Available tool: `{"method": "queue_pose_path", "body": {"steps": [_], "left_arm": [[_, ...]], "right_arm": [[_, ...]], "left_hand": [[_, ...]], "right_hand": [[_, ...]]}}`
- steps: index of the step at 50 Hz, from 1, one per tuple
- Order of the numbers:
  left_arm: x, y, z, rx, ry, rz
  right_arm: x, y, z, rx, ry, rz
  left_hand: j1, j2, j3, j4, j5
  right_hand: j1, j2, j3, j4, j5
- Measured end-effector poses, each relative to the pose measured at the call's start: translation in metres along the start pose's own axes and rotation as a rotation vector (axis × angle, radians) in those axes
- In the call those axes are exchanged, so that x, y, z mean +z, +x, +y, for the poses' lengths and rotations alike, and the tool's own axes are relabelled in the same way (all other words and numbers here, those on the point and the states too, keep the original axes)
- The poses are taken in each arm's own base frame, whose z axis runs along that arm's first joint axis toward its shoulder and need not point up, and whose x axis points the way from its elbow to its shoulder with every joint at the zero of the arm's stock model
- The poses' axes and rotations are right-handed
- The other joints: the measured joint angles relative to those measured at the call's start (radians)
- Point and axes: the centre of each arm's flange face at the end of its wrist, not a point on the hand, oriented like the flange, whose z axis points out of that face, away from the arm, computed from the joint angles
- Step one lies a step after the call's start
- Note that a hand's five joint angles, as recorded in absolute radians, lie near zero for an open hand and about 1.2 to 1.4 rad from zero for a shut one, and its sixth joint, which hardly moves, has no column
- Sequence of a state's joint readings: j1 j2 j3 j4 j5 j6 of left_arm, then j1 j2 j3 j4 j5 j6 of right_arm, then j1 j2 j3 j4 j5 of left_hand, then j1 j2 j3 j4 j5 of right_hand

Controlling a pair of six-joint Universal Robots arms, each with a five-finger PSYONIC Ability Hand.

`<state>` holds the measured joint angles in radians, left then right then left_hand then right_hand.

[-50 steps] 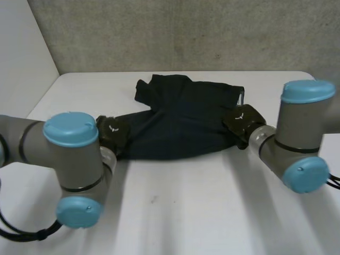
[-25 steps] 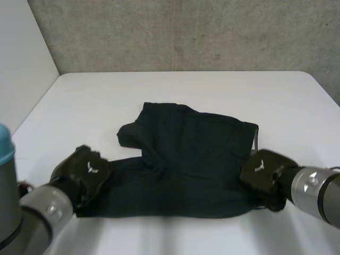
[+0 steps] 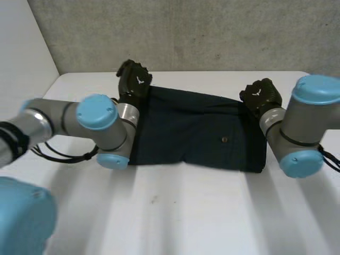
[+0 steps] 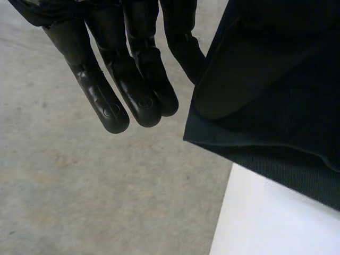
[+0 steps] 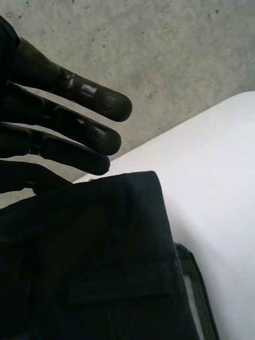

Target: Fold the shorts.

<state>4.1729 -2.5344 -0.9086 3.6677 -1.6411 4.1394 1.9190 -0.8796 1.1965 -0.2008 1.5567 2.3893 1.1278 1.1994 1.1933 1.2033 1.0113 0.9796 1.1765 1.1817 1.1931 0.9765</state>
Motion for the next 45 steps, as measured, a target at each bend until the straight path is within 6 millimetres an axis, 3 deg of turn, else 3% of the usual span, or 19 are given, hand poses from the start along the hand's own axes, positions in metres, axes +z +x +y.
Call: {"method": "queue_pose_path", "body": {"steps": [4, 6, 7, 8, 9, 10, 11, 13, 16, 20, 24, 25, 26, 29, 30, 34, 37, 40, 45], "left_arm": [[0.009, 0.024, 0.015, -0.047, 0.034, 0.023], [0.01, 0.03, 0.018, -0.088, 0.048, 0.026], [0.011, 0.033, 0.02, -0.127, 0.057, 0.028], [0.011, 0.034, 0.02, -0.148, 0.062, 0.028], [0.01, 0.036, 0.02, -0.185, 0.07, 0.028], [0.009, 0.036, 0.019, -0.224, 0.078, 0.028], [0.009, 0.036, 0.018, -0.249, 0.083, 0.028], [0.005, 0.031, 0.01, -0.314, 0.096, 0.028], [-0.003, 0.016, -0.004, -0.364, 0.11, 0.029], [-0.019, -0.006, -0.024, -0.396, 0.118, 0.036], [-0.033, -0.02, -0.036, -0.418, 0.114, 0.047], [-0.056, -0.036, -0.047, -0.458, 0.091, 0.075], [-0.07, -0.043, -0.051, -0.482, 0.072, 0.095], [-0.073, -0.044, -0.051, -0.492, 0.065, 0.102], [-0.104, -0.046, -0.05, -0.579, -0.025, 0.179], [-0.123, -0.043, -0.046, -0.643, -0.101, 0.234], [-0.155, -0.035, -0.036, -0.736, -0.241, 0.316], [-0.162, -0.032, -0.03, -0.755, -0.283, 0.323], [-0.162, -0.033, -0.025, -0.756, -0.298, 0.3]], "right_arm": [[0.025, -0.012, 0.014, 0.0, 0.012, 0.015], [0.032, -0.017, 0.019, 0.003, 0.01, 0.014], [0.035, -0.02, 0.022, 0.007, 0.007, 0.013], [0.037, -0.021, 0.024, 0.01, 0.006, 0.012], [0.038, -0.022, 0.025, 0.016, 0.006, 0.012], [0.038, -0.02, 0.024, 0.028, 0.008, 0.014], [0.037, -0.018, 0.022, 0.039, 0.011, 0.017], [0.032, -0.006, 0.012, 0.089, 0.026, 0.033], [0.024, 0.005, 0.002, 0.134, 0.039, 0.045], [-0.007, 0.03, -0.019, 0.262, 0.035, 0.035], [-0.024, 0.033, -0.019, 0.309, -0.008, -0.007], [-0.03, 0.033, -0.018, 0.324, -0.026, -0.025], [-0.059, 0.023, -0.006, 0.395, -0.147, -0.144], [-0.062, 0.022, -0.004, 0.402, -0.16, -0.157], [-0.078, 0.007, 0.014, 0.445, -0.232, -0.233], [-0.081, 0.0, 0.025, 0.459, -0.246, -0.252], [-0.079, -0.014, 0.046, 0.465, -0.222, -0.243], [-0.074, -0.02, 0.054, 0.461, -0.212, -0.234], [-0.062, -0.027, 0.066, 0.455, -0.212, -0.22]], "left_hand": [[0.0, 0.0, 0.0, 0.0, 0.0], [-0.079, -0.069, -0.069, -0.069, -0.068], [-0.329, -0.292, -0.289, -0.292, -0.288], [-0.329, -0.292, -0.289, -0.292, -0.288], [-0.57, -0.522, -0.494, -0.503, -0.497], [-0.808, -0.748, -0.736, -0.733, -0.727], [-0.923, -0.917, -0.905, -0.916, -0.894], [-0.937, -0.988, -0.976, -0.994, -0.963], [-0.937, -0.994, -0.979, -0.997, -0.963], [-0.937, -0.996, -0.979, -0.997, -0.963], [-0.937, -0.997, -0.979, -0.997, -0.963], [-0.937, -0.997, -0.979, -0.997, -0.963], [-0.937, -0.997, -0.979, -0.997, -0.963], [-0.937, -0.997, -0.979, -0.997, -0.963], [-0.937, -0.997, -0.979, -0.997, -0.963], [-0.937, -0.997, -0.979, -0.997, -0.963], [-0.937, -0.997, -0.979, -0.997, -0.963], [-0.933, -0.995, -0.979, -0.997, -0.963], [-0.933, -0.995, -0.979, -0.997, -0.963]], "right_hand": [[-0.032, -0.02, -0.02, -0.021, -0.022], [-0.279, -0.288, -0.265, -0.265, -0.254], [-0.48, -0.479, -0.47, -0.47, -0.451], [-0.48, -0.479, -0.47, -0.47, -0.451], [-0.71, -0.805, -0.798, -0.779, -0.752], [-0.757, -0.898, -0.893, -0.896, -0.85], [-0.768, -0.92, -0.928, -0.93, -0.878], [-0.772, -0.948, -0.97, -0.954, -0.903], [-0.772, -0.948, -0.97, -0.954, -0.903], [-0.772, -0.948, -0.97, -0.954, -0.903], [-0.772, -0.948, -0.97, -0.954, -0.903], [-0.772, -0.948, -0.97, -0.954, -0.903], [-0.772, -0.948, -0.97, -0.954, -0.903], [-0.772, -0.948, -0.97, -0.954, -0.903], [-0.772, -0.947, -0.967, -0.954, -0.903], [-0.772, -0.947, -0.967, -0.954, -0.903], [-0.656, -0.808, -0.802, -0.817, -0.779], [-0.588, -0.736, -0.73, -0.744, -0.713], [-0.18, -0.112, -0.124, -0.132, -0.138]]}}
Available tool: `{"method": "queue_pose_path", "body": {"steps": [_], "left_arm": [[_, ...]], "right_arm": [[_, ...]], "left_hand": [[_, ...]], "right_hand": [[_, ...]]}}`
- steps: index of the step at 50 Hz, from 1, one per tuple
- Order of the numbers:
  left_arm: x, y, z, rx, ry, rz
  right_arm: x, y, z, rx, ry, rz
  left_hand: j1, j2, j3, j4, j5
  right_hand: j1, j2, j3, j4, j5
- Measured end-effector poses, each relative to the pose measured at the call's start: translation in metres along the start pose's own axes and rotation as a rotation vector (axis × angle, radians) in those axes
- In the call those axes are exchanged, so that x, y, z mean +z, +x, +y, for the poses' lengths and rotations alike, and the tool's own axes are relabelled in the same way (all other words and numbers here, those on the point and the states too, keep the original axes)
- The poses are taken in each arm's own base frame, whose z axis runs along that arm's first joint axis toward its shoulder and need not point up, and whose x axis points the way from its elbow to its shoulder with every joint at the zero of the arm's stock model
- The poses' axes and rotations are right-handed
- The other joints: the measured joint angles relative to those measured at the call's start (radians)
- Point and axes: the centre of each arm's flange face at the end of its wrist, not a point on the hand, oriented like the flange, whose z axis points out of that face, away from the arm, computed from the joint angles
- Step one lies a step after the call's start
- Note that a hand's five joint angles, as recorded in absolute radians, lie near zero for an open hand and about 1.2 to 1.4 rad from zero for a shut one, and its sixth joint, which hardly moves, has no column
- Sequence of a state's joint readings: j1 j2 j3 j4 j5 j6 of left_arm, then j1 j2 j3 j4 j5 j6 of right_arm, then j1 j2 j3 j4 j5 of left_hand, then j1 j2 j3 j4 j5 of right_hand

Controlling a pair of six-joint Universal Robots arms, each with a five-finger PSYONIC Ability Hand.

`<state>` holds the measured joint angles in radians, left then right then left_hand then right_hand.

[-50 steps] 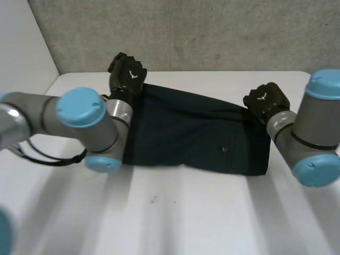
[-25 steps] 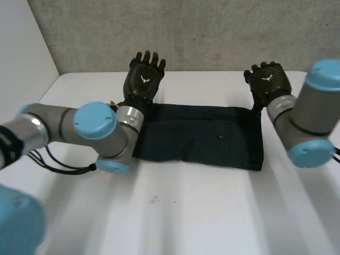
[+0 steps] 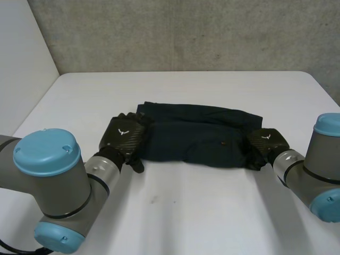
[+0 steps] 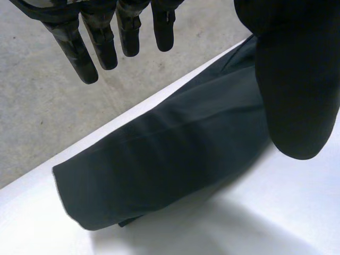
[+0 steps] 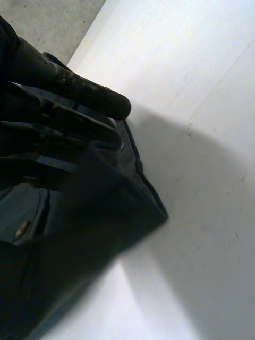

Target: Fold the shorts.

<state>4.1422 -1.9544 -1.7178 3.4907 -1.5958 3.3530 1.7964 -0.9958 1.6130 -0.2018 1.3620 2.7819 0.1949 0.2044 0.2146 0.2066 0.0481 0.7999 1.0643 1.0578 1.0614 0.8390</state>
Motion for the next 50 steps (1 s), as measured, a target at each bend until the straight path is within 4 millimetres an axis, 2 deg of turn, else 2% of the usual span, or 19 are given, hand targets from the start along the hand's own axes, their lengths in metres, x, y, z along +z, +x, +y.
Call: {"method": "queue_pose_path", "body": {"steps": [6, 12, 18, 23, 25, 27, 29, 32, 34, 35, 36, 40, 41, 43, 44, 45, 46, 48, 50], "left_arm": [[0.002, -0.003, -0.001, 0.004, 0.008, -0.018], [-0.001, -0.008, -0.009, 0.005, 0.028, -0.042], [-0.007, -0.013, -0.023, 0.001, 0.061, -0.069], [-0.01, -0.017, -0.032, -0.003, 0.083, -0.084], [-0.011, -0.019, -0.036, -0.004, 0.095, -0.09], [-0.011, -0.019, -0.037, -0.004, 0.1, -0.092], [-0.01, -0.02, -0.039, -0.004, 0.108, -0.095], [-0.008, -0.022, -0.044, -0.007, 0.129, -0.1], [-0.007, -0.023, -0.046, -0.008, 0.137, -0.102], [-0.004, -0.024, -0.05, -0.01, 0.151, -0.105], [-0.003, -0.024, -0.052, -0.011, 0.158, -0.106], [0.002, -0.026, -0.061, -0.013, 0.186, -0.112], [0.005, -0.026, -0.065, -0.013, 0.199, -0.114], [0.009, -0.027, -0.07, -0.012, 0.217, -0.116], [0.014, -0.027, -0.075, -0.011, 0.232, -0.118], [0.016, -0.027, -0.077, -0.011, 0.239, -0.119], [0.018, -0.027, -0.079, -0.011, 0.245, -0.119], [0.025, -0.026, -0.084, -0.01, 0.263, -0.118], [0.039, -0.02, -0.091, -0.009, 0.288, -0.105]], "right_arm": [[0.002, 0.011, -0.003, 0.003, 0.006, 0.036], [-0.014, 0.044, -0.025, -0.029, 0.035, 0.123], [-0.03, 0.087, -0.036, -0.215, -0.027, 0.212], [-0.032, 0.093, -0.054, -0.386, -0.032, 0.218], [-0.028, 0.077, -0.078, -0.486, 0.034, 0.188], [-0.026, 0.068, -0.086, -0.512, 0.062, 0.171], [-0.022, 0.046, -0.102, -0.559, 0.131, 0.121], [-0.019, -0.009, -0.121, -0.631, 0.263, -0.022], [-0.019, -0.034, -0.124, -0.657, 0.312, -0.096], [-0.022, -0.065, -0.124, -0.687, 0.366, -0.197], [-0.023, -0.079, -0.123, -0.699, 0.388, -0.246], [-0.027, -0.113, -0.114, -0.724, 0.434, -0.379], [-0.03, -0.129, -0.106, -0.726, 0.448, -0.461], [-0.031, -0.137, -0.1, -0.716, 0.45, -0.513], [-0.031, -0.139, -0.098, -0.697, 0.442, -0.536], [-0.032, -0.14, -0.098, -0.688, 0.438, -0.542], [-0.031, -0.139, -0.098, -0.67, 0.428, -0.543], [-0.027, -0.13, -0.102, -0.598, 0.394, -0.511], [-0.019, -0.103, -0.114, -0.42, 0.333, -0.41]], "left_hand": [[0.0, 0.0, 0.0, 0.0, 0.0], [0.0, 0.0, 0.0, 0.0, 0.0], [0.0, -0.001, 0.0, 0.0, 0.0], [0.0, -0.001, 0.0, 0.0, 0.0], [0.0, -0.001, 0.0, 0.0, 0.0], [0.0, -0.001, 0.0, 0.0, 0.0], [0.0, -0.001, 0.0, 0.0, 0.0], [0.0, -0.002, 0.0, 0.0, 0.0], [0.0, -0.002, 0.0, 0.0, 0.0], [0.0, -0.002, 0.0, 0.0, 0.0], [0.0, -0.002, 0.0, 0.0, 0.0], [0.0, -0.002, 0.0, 0.0, 0.0], [0.0, -0.002, 0.0, 0.0, 0.0], [0.0, -0.002, 0.0, 0.0, 0.0], [0.0, -0.002, 0.0, 0.0, 0.0], [0.0, -0.002, 0.0, 0.0, 0.0], [0.0, -0.002, 0.0, 0.0, 0.0], [0.0, -0.001, 0.0, 0.0, 0.0], [0.0, 0.0, 0.0, 0.0, 0.0]], "right_hand": [[0.03, 0.087, 0.097, 0.128, 0.112], [0.093, 0.114, 0.117, 0.13, 0.112], [0.117, 0.114, 0.117, 0.13, 0.112], [0.117, 0.114, 0.117, 0.13, 0.112], [0.141, 0.114, 0.118, 0.131, 0.112], [0.141, 0.114, 0.118, 0.131, 0.112], [0.141, 0.114, 0.131, 0.131, 0.125], [0.141, 0.114, 0.139, 0.131, 0.13], [0.141, 0.114, 0.139, 0.131, 0.13], [0.141, 0.116, 0.14, 0.131, 0.13], [0.141, 0.12, 0.142, 0.131, 0.13], [0.141, 0.107, 0.128, 0.118, 0.129], [0.106, 0.015, 0.025, 0.029, 0.068], [-0.138, -0.271, -0.258, -0.261, -0.205], [-0.138, -0.271, -0.258, -0.261, -0.205], [-0.43, -0.604, -0.586, -0.571, -0.507], [-0.534, -0.73, -0.715, -0.719, -0.654], [-0.594, -0.831, -0.828, -0.82, -0.76], [-0.596, -0.839, -0.848, -0.827, -0.768]]}}
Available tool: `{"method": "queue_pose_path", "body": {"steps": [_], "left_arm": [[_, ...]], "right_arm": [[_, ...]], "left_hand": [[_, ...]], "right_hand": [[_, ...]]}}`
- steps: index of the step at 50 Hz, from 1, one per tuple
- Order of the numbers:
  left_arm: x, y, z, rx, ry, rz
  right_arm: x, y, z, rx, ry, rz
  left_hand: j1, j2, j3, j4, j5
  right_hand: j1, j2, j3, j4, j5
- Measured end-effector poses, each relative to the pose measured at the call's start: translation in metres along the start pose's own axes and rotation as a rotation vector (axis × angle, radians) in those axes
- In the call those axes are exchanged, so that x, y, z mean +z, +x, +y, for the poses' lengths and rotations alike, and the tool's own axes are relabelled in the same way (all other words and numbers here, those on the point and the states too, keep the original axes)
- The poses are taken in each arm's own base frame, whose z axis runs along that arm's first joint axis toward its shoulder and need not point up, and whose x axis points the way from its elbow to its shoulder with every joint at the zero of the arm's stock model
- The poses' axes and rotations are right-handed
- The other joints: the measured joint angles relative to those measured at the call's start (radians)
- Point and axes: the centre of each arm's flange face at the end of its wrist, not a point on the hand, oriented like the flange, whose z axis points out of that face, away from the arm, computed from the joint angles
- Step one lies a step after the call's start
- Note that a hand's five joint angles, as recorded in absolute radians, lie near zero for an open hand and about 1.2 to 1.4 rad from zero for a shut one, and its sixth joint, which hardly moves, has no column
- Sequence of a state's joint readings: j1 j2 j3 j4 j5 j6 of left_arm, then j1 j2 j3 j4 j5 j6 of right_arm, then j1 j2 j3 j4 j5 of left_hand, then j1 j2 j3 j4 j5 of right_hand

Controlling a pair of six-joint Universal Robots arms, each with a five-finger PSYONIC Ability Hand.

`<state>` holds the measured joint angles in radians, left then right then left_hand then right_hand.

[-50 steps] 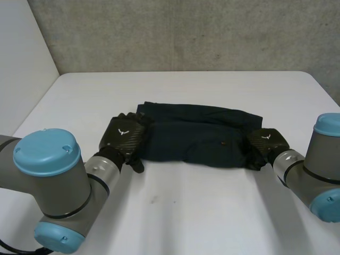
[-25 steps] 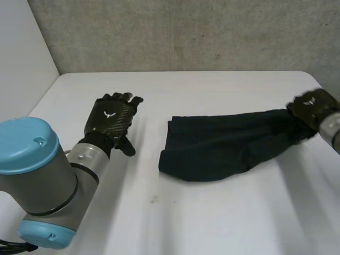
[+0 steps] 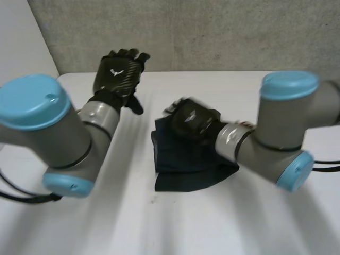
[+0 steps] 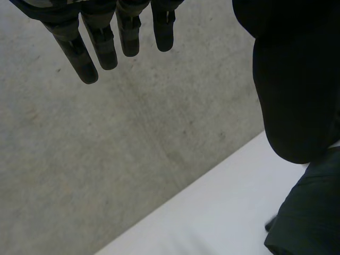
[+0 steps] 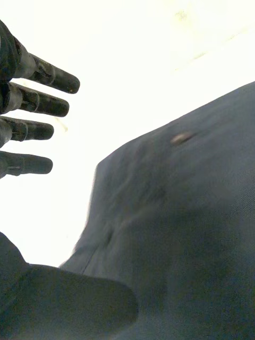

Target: Fold the shorts.

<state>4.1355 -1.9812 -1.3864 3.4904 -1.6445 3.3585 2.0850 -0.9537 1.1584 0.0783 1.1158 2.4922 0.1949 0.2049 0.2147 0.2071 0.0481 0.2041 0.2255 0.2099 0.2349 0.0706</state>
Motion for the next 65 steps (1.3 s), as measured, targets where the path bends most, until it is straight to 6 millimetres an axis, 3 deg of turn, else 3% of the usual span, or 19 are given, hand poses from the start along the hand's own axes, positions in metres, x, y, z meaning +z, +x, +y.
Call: {"method": "queue_pose_path", "body": {"steps": [8, 10, 12, 14, 15, 16, 18, 20, 24, 31, 32, 41, 42, 43, 44, 47, 53, 56, 65], "left_arm": [[0.026, 0.042, 0.02, -0.001, -0.042, 0.097], [0.027, 0.049, 0.027, 0.0, -0.066, 0.114], [0.028, 0.061, 0.051, 0.009, -0.152, 0.147], [0.028, 0.061, 0.051, 0.009, -0.152, 0.147], [0.025, 0.071, 0.08, 0.022, -0.261, 0.177], [0.025, 0.071, 0.08, 0.022, -0.261, 0.177], [0.02, 0.076, 0.1, 0.034, -0.344, 0.196], [0.014, 0.077, 0.115, 0.045, -0.415, 0.207], [0.008, 0.075, 0.122, 0.056, -0.472, 0.216], [0.005, 0.07, 0.112, 0.07, -0.484, 0.219], [0.004, 0.066, 0.09, 0.074, -0.453, 0.22], [-0.002, 0.029, -0.023, 0.039, -0.225, 0.14], [-0.008, 0.011, -0.051, 0.029, -0.167, 0.098], [-0.008, 0.011, -0.051, 0.029, -0.167, 0.098], [-0.014, -0.009, -0.076, 0.015, -0.123, 0.048], [-0.029, -0.044, -0.108, -0.021, -0.086, -0.04], [-0.051, -0.084, -0.128, -0.091, -0.125, -0.135], [-0.055, -0.091, -0.128, -0.11, -0.147, -0.148], [-0.055, -0.085, -0.116, -0.119, -0.179, -0.121]], "right_arm": [[-0.01, 0.068, 0.008, 0.429, -0.013, 0.235], [-0.009, 0.07, 0.01, 0.449, -0.013, 0.241], [-0.001, 0.07, 0.028, 0.511, -0.064, 0.232], [-0.001, 0.07, 0.028, 0.511, -0.064, 0.232], [0.001, 0.069, 0.032, 0.517, -0.078, 0.227], [0.001, 0.069, 0.032, 0.517, -0.078, 0.227], [0.016, 0.054, 0.067, 0.524, -0.207, 0.178], [0.02, 0.048, 0.083, 0.506, -0.269, 0.167], [0.02, 0.045, 0.096, 0.459, -0.34, 0.177], [0.014, 0.051, 0.088, 0.419, -0.346, 0.204], [0.005, 0.061, 0.066, 0.394, -0.288, 0.241], [-0.039, 0.103, -0.016, 0.353, -0.001, 0.474], [-0.051, 0.111, -0.03, 0.355, 0.039, 0.53], [-0.051, 0.111, -0.03, 0.355, 0.039, 0.53], [-0.072, 0.122, -0.051, 0.361, 0.08, 0.622], [-0.099, 0.133, -0.069, 0.367, 0.084, 0.73], [-0.126, 0.144, -0.077, 0.365, 0.0, 0.804], [-0.129, 0.144, -0.076, 0.366, -0.037, 0.799], [-0.116, 0.131, -0.068, 0.353, -0.043, 0.676]], "left_hand": [[0.0, 0.006, 0.002, 0.004, 0.003], [0.03, 0.022, 0.002, 0.015, 0.003], [0.035, 0.024, 0.002, 0.019, 0.003], [0.035, 0.024, 0.002, 0.019, 0.003], [0.035, 0.024, 0.002, 0.019, 0.003], [0.035, 0.024, 0.002, 0.019, 0.003], [0.035, 0.025, 0.002, 0.024, 0.003], [0.035, 0.025, 0.002, 0.024, 0.003], [0.05, 0.036, 0.002, 0.024, 0.003], [0.051, 0.04, 0.002, 0.024, 0.003], [0.05, 0.04, 0.002, 0.024, 0.003], [0.048, 0.039, 0.002, 0.024, 0.003], [0.049, 0.039, 0.002, 0.024, 0.003], [0.049, 0.039, 0.002, 0.024, 0.003], [0.049, 0.039, 0.002, 0.024, 0.003], [0.048, 0.039, 0.002, 0.024, 0.003], [0.048, 0.039, 0.002, 0.023, 0.003], [0.047, 0.036, 0.0, 0.022, 0.0], [0.027, 0.009, 0.0, 0.009, -0.003]], "right_hand": [[0.0, 0.0, 0.0, 0.0, 0.0], [0.0, 0.0, 0.0, 0.0, 0.0], [0.0, 0.0, 0.0, 0.0, 0.0], [0.0, 0.0, 0.0, 0.0, 0.0], [0.0, 0.0, 0.0, 0.0, 0.0], [0.0, 0.0, 0.0, 0.0, 0.0], [0.0, 0.0, 0.0, 0.0, 0.0], [0.0, 0.0, 0.0, 0.0, 0.0], [-0.025, 0.0, -0.021, 0.0, 0.0], [-0.039, 0.0, -0.027, 0.0, 0.0], [-0.039, 0.0, -0.027, 0.0, -0.003], [-0.039, 0.0, -0.027, 0.0, -0.004], [-0.039, 0.0, -0.027, 0.0, -0.004], [-0.039, 0.0, -0.027, 0.0, -0.004], [-0.039, 0.0, -0.027, 0.0, -0.004], [-0.039, 0.0, -0.027, 0.0, -0.004], [-0.039, 0.0, -0.027, 0.0, -0.004], [-0.039, 0.0, -0.027, 0.0, -0.004], [-0.039, 0.0, -0.027, 0.0, -0.004]]}}
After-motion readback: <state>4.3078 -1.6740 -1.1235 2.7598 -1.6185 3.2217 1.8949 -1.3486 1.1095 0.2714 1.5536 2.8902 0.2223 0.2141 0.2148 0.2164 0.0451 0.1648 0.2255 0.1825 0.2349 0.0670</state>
